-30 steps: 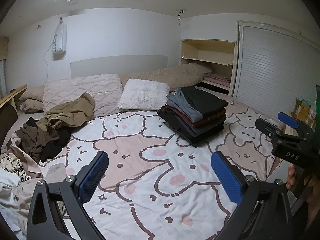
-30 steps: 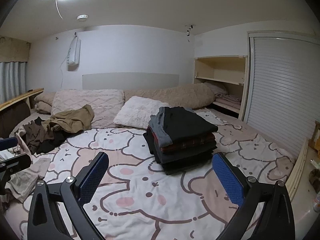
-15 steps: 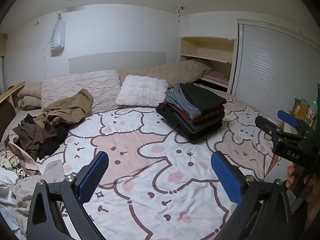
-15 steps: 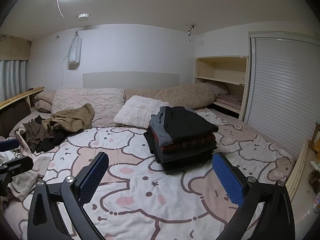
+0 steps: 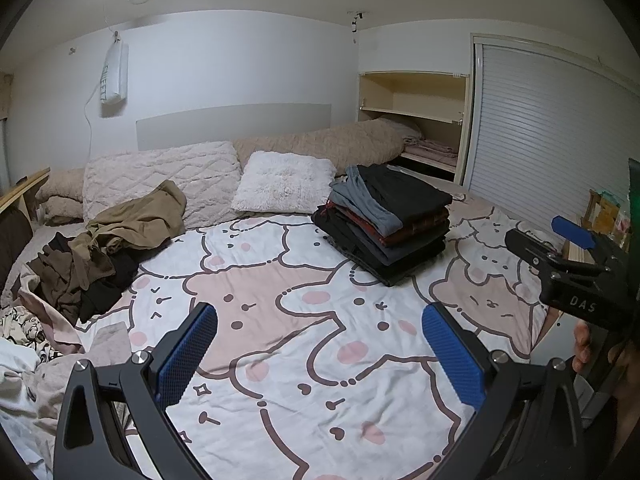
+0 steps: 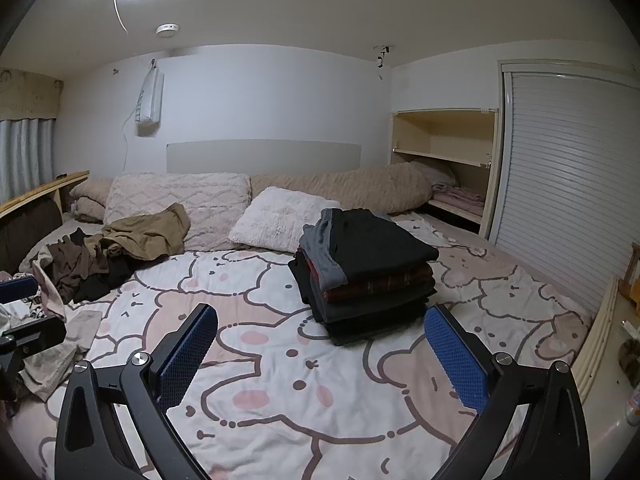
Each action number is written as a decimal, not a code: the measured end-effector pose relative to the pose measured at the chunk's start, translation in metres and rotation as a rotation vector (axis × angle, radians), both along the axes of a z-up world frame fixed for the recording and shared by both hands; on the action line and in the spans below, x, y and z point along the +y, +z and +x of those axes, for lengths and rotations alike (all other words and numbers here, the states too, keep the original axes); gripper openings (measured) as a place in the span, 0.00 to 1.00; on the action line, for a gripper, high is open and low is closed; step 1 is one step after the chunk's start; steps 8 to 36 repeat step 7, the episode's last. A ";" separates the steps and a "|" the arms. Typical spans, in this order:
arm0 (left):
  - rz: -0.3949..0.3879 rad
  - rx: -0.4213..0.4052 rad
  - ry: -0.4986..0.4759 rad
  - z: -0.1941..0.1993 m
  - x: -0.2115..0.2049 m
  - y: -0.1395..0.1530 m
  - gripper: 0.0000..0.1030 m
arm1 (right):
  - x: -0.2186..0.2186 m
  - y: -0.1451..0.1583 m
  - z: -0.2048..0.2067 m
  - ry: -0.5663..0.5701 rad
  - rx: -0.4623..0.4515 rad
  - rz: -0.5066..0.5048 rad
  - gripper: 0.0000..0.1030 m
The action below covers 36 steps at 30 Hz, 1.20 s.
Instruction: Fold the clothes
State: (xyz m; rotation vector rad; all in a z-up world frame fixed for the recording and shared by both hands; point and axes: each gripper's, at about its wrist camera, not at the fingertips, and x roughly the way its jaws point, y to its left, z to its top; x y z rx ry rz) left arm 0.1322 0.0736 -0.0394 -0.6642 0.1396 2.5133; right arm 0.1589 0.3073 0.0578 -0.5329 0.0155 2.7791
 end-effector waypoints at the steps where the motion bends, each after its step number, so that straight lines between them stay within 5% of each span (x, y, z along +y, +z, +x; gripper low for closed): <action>1: 0.001 0.001 0.000 0.000 0.000 0.000 1.00 | 0.000 0.000 0.000 0.001 -0.002 0.001 1.00; 36: 0.001 0.001 -0.002 0.001 -0.002 0.000 1.00 | -0.004 -0.001 -0.003 0.005 -0.008 0.009 1.00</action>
